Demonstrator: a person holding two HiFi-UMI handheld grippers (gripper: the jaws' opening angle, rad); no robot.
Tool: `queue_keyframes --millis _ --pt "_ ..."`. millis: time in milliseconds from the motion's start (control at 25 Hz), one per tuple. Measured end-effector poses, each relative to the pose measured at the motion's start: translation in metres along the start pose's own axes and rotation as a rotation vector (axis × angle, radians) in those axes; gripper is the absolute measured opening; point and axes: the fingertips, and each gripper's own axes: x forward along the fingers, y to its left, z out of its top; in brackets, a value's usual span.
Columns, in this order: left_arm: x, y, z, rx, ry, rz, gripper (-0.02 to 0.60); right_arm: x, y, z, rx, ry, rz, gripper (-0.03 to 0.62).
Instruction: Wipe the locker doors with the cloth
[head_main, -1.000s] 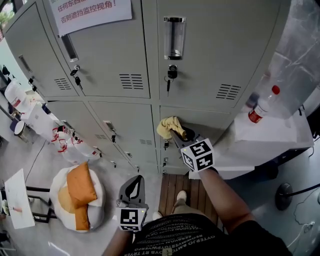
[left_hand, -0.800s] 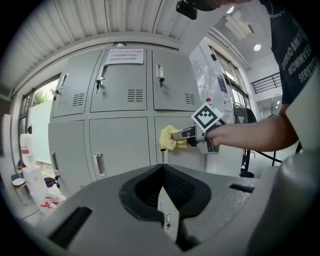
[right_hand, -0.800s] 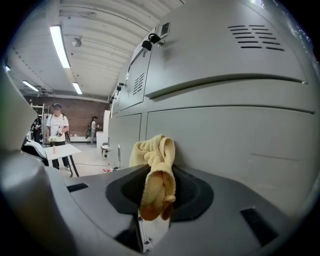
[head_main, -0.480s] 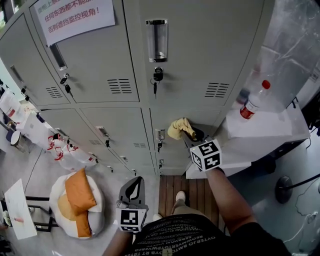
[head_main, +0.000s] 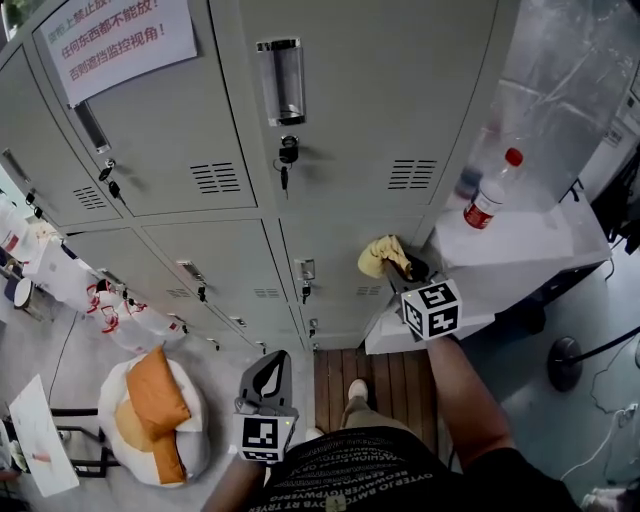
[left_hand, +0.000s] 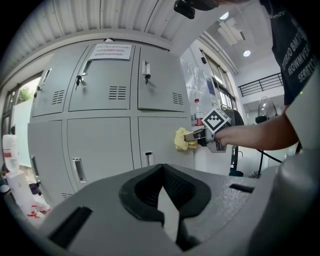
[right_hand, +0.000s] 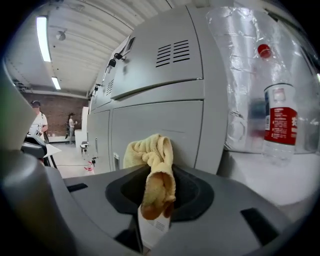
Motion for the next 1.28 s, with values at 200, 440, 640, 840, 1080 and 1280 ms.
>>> queue_keyframes --millis 200,440,640,840,1080,1280 --pt "0.002 -0.008 -0.001 0.004 0.007 -0.021 0.005 -0.012 -0.024 -0.015 0.018 0.016 -0.043 0.107" --pt "-0.001 -0.004 -0.008 0.003 0.027 -0.017 0.005 -0.018 -0.024 -0.018 0.05 0.007 -0.071 0.101" --pt "0.003 -0.005 -0.017 -0.004 0.051 -0.02 0.005 -0.014 0.025 -0.019 0.027 -0.01 0.042 0.1" --pt "0.009 -0.003 -0.018 -0.003 0.057 -0.012 0.005 0.018 0.072 -0.038 -0.021 0.033 0.14 0.098" --pt "0.007 0.008 -0.025 -0.017 0.08 0.03 0.005 0.055 0.1 -0.048 -0.064 0.062 0.192 0.095" --pt "0.008 0.016 -0.028 -0.025 0.091 0.052 0.005 0.075 0.103 -0.051 -0.09 0.102 0.179 0.094"
